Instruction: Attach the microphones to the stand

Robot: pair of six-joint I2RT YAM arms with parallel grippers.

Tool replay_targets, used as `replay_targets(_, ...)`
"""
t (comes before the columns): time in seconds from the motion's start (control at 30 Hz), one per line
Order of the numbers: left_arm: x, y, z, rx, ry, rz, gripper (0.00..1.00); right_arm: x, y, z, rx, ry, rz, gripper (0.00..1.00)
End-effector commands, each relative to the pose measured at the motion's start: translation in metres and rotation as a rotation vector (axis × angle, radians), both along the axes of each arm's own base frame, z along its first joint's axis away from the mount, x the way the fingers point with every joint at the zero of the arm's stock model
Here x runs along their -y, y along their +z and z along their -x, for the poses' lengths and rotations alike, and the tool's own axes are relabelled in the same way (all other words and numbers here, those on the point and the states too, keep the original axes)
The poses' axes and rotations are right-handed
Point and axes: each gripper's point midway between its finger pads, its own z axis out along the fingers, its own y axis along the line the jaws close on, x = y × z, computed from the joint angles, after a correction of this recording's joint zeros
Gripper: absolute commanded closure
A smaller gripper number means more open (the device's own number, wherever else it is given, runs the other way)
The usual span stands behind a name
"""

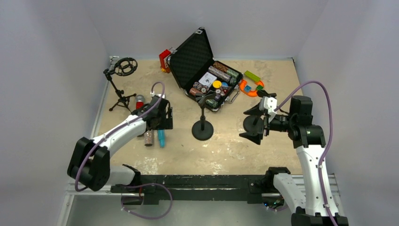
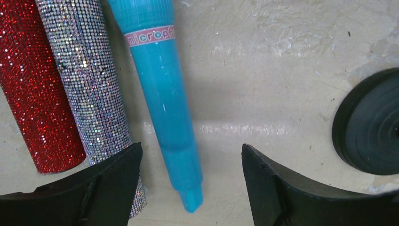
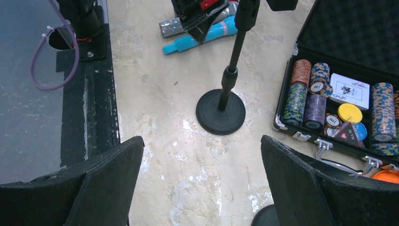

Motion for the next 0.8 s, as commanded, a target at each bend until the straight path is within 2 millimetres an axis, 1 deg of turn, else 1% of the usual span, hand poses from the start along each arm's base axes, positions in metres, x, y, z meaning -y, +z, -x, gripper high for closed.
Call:
replay_targets(0.0, 0.005, 0.011, -0.035, 0.056, 0.037, -0.009, 0.22, -0.005, 0.003, 0.002, 0.044, 0.052, -0.025, 0.02)
replay_targets(0.13, 0.003, -0.007, -0.038, 0.003, 0.049, -0.047, 0.27, -0.006, 0.002, 0.003, 0.042, 0.060, -0.033, 0.02)
replay_targets(0.4, -0.001, -0.032, -0.039, -0.057, 0.078, -0.087, 0.29, -0.006, 0.001, 0.003, 0.033, 0.063, -0.037, 0.03)
replay_targets(0.43, -0.001, -0.034, -0.039, -0.060, 0.080, -0.087, 0.30, -0.006, 0.001, 0.003, 0.034, 0.064, -0.036, 0.03)
replay_targets(0.5, -0.002, -0.035, -0.039, -0.062, 0.087, -0.088, 0.32, -0.006, 0.001, 0.004, 0.032, 0.064, -0.037, 0.03)
replay_targets(0.63, -0.001, -0.035, -0.039, -0.066, 0.085, -0.083, 0.42, -0.006, 0.002, 0.005, 0.031, 0.064, -0.037, 0.03)
replay_targets(0.77, 0.003, -0.035, -0.039, -0.070, 0.081, -0.059, 0.49, -0.006, 0.006, 0.008, 0.038, 0.069, -0.031, 0.03)
